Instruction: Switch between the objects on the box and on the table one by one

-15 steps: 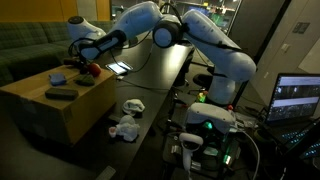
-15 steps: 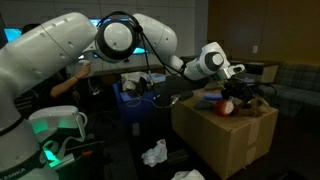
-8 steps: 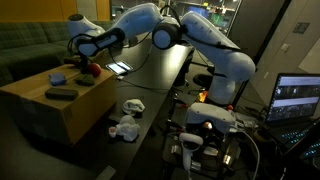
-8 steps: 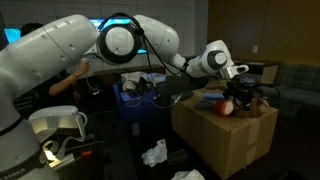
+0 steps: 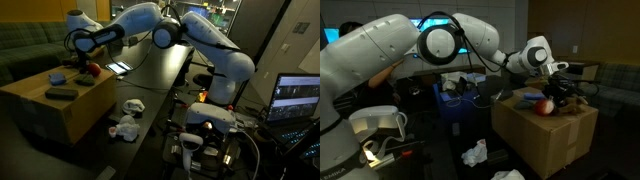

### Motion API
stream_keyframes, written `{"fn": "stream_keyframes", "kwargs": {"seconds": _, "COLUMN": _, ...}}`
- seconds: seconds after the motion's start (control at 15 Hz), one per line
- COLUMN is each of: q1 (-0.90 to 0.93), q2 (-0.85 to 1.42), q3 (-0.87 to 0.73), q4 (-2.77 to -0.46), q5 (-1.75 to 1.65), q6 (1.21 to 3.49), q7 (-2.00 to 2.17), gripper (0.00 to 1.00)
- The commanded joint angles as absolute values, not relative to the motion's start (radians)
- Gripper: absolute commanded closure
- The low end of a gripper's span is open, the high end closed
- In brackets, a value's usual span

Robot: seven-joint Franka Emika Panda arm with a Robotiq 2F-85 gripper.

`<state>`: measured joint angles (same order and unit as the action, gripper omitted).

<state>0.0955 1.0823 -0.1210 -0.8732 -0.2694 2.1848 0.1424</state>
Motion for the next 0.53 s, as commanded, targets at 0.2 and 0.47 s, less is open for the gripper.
{"fn": "stream_keyframes", "kwargs": {"seconds": 0.2, "q1": 0.119, "q2": 0.975, "q3": -0.103, "q4": -0.905, "q5": -0.259, "q6": 2.184, "q7": 0.092, "gripper": 0.89}}
{"fn": "stream_keyframes", "kwargs": {"seconds": 0.47, "q1": 0.148, "q2": 0.853, "q3": -0.109, "q4": -0.972, "q5": -0.271, "q6": 2.194, "q7": 0.110, "gripper": 0.89}}
